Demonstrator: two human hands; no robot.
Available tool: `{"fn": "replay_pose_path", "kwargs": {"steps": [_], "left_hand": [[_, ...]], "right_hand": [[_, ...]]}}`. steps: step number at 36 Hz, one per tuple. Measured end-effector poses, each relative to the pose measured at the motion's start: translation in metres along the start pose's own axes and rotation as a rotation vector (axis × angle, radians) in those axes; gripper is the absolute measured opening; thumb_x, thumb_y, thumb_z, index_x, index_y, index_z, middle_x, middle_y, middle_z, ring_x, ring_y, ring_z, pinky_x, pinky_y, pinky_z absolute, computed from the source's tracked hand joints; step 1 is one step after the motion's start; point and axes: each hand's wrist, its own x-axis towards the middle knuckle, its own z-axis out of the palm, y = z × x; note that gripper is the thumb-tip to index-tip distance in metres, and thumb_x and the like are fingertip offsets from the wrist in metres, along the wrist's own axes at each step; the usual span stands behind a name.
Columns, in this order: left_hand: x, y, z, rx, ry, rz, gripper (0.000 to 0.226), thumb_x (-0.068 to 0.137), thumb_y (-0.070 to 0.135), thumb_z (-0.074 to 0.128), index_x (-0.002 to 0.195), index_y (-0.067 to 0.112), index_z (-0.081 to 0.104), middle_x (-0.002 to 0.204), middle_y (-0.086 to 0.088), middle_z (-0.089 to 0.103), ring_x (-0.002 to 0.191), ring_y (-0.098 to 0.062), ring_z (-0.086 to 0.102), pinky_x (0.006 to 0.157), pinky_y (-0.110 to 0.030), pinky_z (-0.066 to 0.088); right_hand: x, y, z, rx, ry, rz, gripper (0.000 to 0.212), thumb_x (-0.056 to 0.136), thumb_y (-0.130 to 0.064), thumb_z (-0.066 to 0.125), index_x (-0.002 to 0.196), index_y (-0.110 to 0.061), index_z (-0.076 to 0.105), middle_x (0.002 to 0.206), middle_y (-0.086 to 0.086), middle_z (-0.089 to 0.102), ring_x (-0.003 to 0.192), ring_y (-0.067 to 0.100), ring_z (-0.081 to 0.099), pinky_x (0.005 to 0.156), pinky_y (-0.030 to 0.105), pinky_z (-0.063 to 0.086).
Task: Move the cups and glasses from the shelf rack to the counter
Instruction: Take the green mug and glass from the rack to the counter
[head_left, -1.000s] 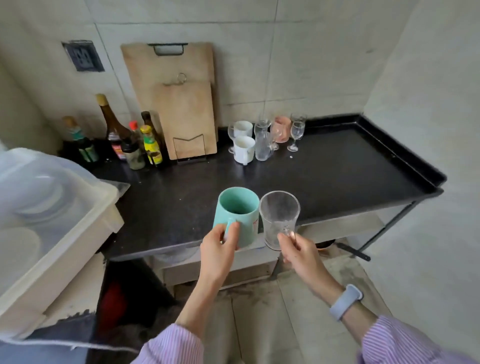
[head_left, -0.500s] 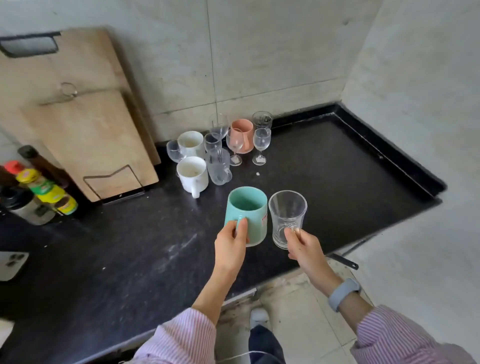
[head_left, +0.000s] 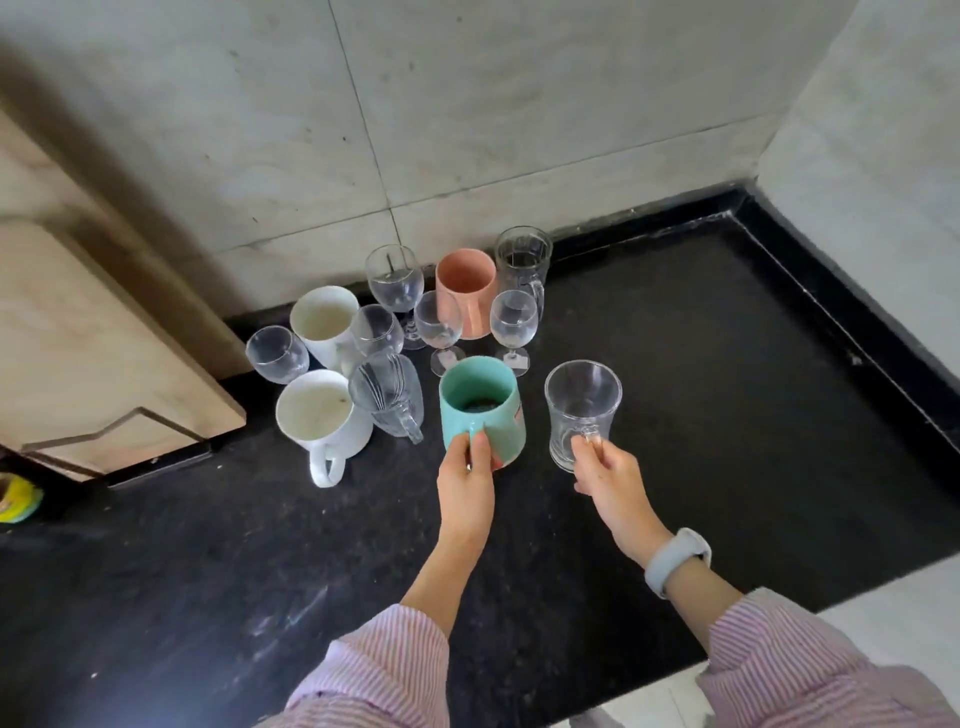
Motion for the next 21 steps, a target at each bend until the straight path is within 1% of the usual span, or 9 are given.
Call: {"fn": "replay_pose_path", "kwargs": {"steps": [3, 6, 9, 12, 14, 16, 18, 19, 21], "left_hand": [[0.015, 0.000, 0.007, -0.011, 0.017, -0.027, 0.032, 0.097, 0.030, 0.041, 0.067, 0.020, 0.046, 0.068, 0.005, 0.049, 0.071, -0.014, 0.047, 0.074, -0.037, 0.046], [0.027, -0.003, 0.012, -0.006, 0.032, -0.038, 0.031, 0.097, 0.029, 0.041, 0.068, 0.018, 0.046, 0.069, 0.004, 0.050, 0.074, -0.015, 0.048, 0.079, -0.043, 0.048], [0.035, -0.008, 0.015, 0.008, 0.025, -0.037, 0.031, 0.097, 0.026, 0.041, 0.068, 0.018, 0.049, 0.070, 0.005, 0.053, 0.077, -0.018, 0.051, 0.087, -0.048, 0.048], [0.040, -0.012, 0.016, 0.015, 0.004, -0.044, 0.030, 0.097, 0.021, 0.041, 0.070, 0.020, 0.055, 0.076, 0.005, 0.059, 0.086, -0.023, 0.055, 0.094, -0.050, 0.046], [0.042, -0.014, 0.017, 0.011, -0.011, -0.047, 0.027, 0.097, 0.019, 0.042, 0.074, 0.022, 0.057, 0.084, 0.003, 0.061, 0.091, -0.024, 0.056, 0.097, -0.049, 0.045], [0.041, -0.013, 0.021, 0.002, -0.040, -0.050, 0.025, 0.097, 0.019, 0.042, 0.080, 0.028, 0.058, 0.092, 0.002, 0.063, 0.093, -0.019, 0.056, 0.095, -0.047, 0.044], [0.041, -0.010, 0.026, 0.018, -0.083, -0.036, 0.024, 0.097, 0.018, 0.042, 0.087, 0.033, 0.056, 0.102, 0.000, 0.065, 0.094, -0.012, 0.055, 0.093, -0.041, 0.045], [0.041, -0.008, 0.028, 0.026, -0.102, -0.026, 0.022, 0.097, 0.017, 0.042, 0.090, 0.032, 0.056, 0.107, 0.000, 0.065, 0.094, -0.009, 0.055, 0.092, -0.038, 0.045], [0.041, -0.007, 0.031, 0.036, -0.121, -0.018, 0.018, 0.096, 0.013, 0.042, 0.098, 0.025, 0.056, 0.111, 0.001, 0.065, 0.091, -0.004, 0.055, 0.090, -0.031, 0.045]], "right_hand": [[0.018, -0.006, 0.002, 0.026, -0.015, -0.006, 0.035, 0.092, -0.024, 0.048, 0.061, -0.015, 0.037, 0.059, 0.000, 0.034, 0.062, 0.015, 0.037, 0.076, 0.038, 0.045], [0.035, -0.010, 0.002, 0.065, -0.023, -0.010, 0.036, 0.093, -0.024, 0.047, 0.060, -0.016, 0.036, 0.060, -0.001, 0.033, 0.062, 0.012, 0.037, 0.085, 0.040, 0.048], [0.053, -0.012, 0.002, 0.099, -0.024, -0.016, 0.035, 0.094, -0.024, 0.046, 0.061, -0.017, 0.038, 0.061, -0.001, 0.033, 0.062, 0.011, 0.038, 0.089, 0.041, 0.049], [0.066, -0.013, 0.003, 0.107, -0.015, -0.021, 0.030, 0.094, -0.026, 0.045, 0.066, -0.017, 0.043, 0.065, -0.001, 0.037, 0.065, 0.011, 0.041, 0.091, 0.039, 0.048], [0.072, -0.012, 0.004, 0.068, -0.021, -0.051, 0.032, 0.095, -0.028, 0.044, 0.065, -0.016, 0.043, 0.065, -0.001, 0.039, 0.065, 0.012, 0.041, 0.086, 0.038, 0.045], [0.076, -0.011, 0.004, 0.006, -0.031, -0.077, 0.034, 0.095, -0.032, 0.042, 0.065, -0.016, 0.045, 0.067, 0.002, 0.044, 0.068, 0.015, 0.044, 0.080, 0.040, 0.042], [0.078, -0.012, 0.005, -0.051, -0.029, -0.068, 0.033, 0.095, -0.034, 0.041, 0.071, -0.014, 0.051, 0.077, 0.007, 0.052, 0.078, 0.018, 0.051, 0.086, 0.042, 0.043], [0.080, -0.012, 0.005, -0.068, -0.030, -0.062, 0.032, 0.095, -0.035, 0.041, 0.073, -0.014, 0.052, 0.081, 0.006, 0.054, 0.081, 0.018, 0.052, 0.088, 0.041, 0.043], [0.081, -0.013, 0.007, -0.105, -0.033, -0.059, 0.030, 0.095, -0.036, 0.040, 0.076, -0.017, 0.054, 0.082, -0.002, 0.054, 0.081, 0.010, 0.051, 0.088, 0.036, 0.040]]}}
